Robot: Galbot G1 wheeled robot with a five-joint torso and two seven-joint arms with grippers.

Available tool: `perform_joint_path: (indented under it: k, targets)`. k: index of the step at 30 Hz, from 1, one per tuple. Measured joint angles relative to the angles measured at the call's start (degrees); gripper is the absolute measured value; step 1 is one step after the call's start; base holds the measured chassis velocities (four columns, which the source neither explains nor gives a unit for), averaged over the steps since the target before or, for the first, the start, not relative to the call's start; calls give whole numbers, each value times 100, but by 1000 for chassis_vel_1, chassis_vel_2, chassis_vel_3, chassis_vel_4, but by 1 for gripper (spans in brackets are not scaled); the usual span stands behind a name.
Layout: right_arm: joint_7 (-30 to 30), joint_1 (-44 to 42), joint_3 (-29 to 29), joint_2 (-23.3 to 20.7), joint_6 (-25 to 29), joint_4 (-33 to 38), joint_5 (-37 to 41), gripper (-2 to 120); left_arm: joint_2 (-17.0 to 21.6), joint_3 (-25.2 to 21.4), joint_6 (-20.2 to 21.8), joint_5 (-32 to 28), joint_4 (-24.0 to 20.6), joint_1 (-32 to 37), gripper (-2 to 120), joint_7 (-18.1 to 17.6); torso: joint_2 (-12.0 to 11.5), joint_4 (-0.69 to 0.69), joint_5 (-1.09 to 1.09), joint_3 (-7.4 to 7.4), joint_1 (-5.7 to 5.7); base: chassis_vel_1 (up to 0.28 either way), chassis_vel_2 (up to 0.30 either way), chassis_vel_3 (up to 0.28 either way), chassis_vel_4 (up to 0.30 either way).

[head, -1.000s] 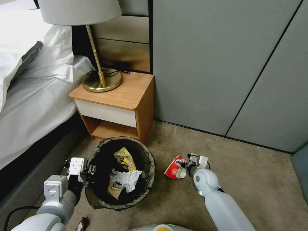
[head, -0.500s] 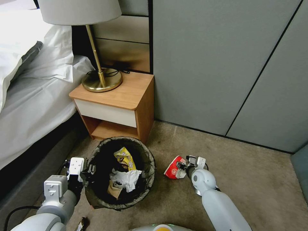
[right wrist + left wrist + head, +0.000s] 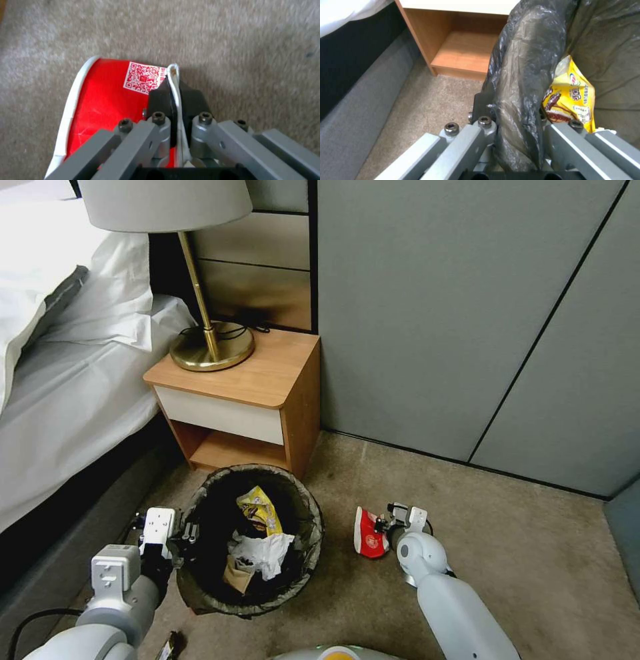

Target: Pick up the trash bin, then pick up the garbage from the floor and place it into the trash bin.

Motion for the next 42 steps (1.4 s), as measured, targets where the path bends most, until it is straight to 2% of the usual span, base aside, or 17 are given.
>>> perform_joint_path:
  k: [6,11,15,17,19,20,22,23,25,26,29,30,33,34,36,42]
  targets:
    - [0,-54,14,-76,77,187,-93,0,-4,6,-5,4,0,-17,3,1,0,0,0,0,0,0,0,0,0]
    - [-2,-207,87,-283,154,772,-188,0,-11,14,-8,5,0,-33,3,4,0,0,0,0,0,0,0,0,0]
    - [-11,-491,266,-623,171,1804,-214,0,-18,42,-11,11,0,-59,3,7,0,-1,1,0,0,0,0,0,0]
    - [-13,-547,294,-693,193,2017,-234,0,-16,44,-11,11,0,-63,3,9,0,0,1,0,0,0,0,0,0]
    - [-13,-683,389,-907,283,2671,-348,0,8,44,-11,12,0,-69,3,10,0,0,0,0,0,0,0,0,0]
    - [-13,-683,389,-907,283,2671,-348,0,8,44,-11,12,0,-69,3,10,0,0,0,0,0,0,0,0,0]
    - [-13,-806,474,-1162,306,3319,-356,0,33,30,-11,-12,0,-73,3,10,0,0,1,0,1,0,0,0,0]
    - [-13,-806,474,-1162,306,3319,-356,0,33,30,-11,-12,0,-73,3,10,0,0,1,0,1,0,0,0,0]
    - [-13,-948,559,-1548,359,4055,-196,0,41,21,-10,-34,0,-87,3,10,0,-1,-1,0,0,0,0,0,0]
    - [-13,-948,559,-1548,359,4055,-196,0,41,21,-10,-34,0,-87,3,10,0,-1,-1,0,0,0,0,0,0]
    - [-1,-1127,610,-1933,401,4952,-27,0,33,20,-8,-41,0,-98,3,13,0,0,-2,0,0,0,0,0,0]
    - [-1,-1127,610,-1933,401,4952,-27,0,33,20,-8,-41,0,-98,3,13,0,0,-2,0,0,0,0,0,0]
    - [70,-1279,590,-2171,369,5776,255,0,18,18,-7,-43,0,-120,3,10,0,0,-1,0,0,0,0,0,0]
    - [70,-1279,590,-2171,369,5776,255,0,18,18,-7,-43,0,-120,3,10,0,0,-1,0,0,0,0,0,0]
    - [80,-1364,453,-2201,313,6452,481,0,11,26,-5,-43,0,-123,3,8,0,0,0,0,0,0,0,0,0]
    - [-196,-1368,245,-2165,200,6872,523,0,17,46,6,-39,0,-123,3,7,0,0,0,0,0,0,0,0,0]
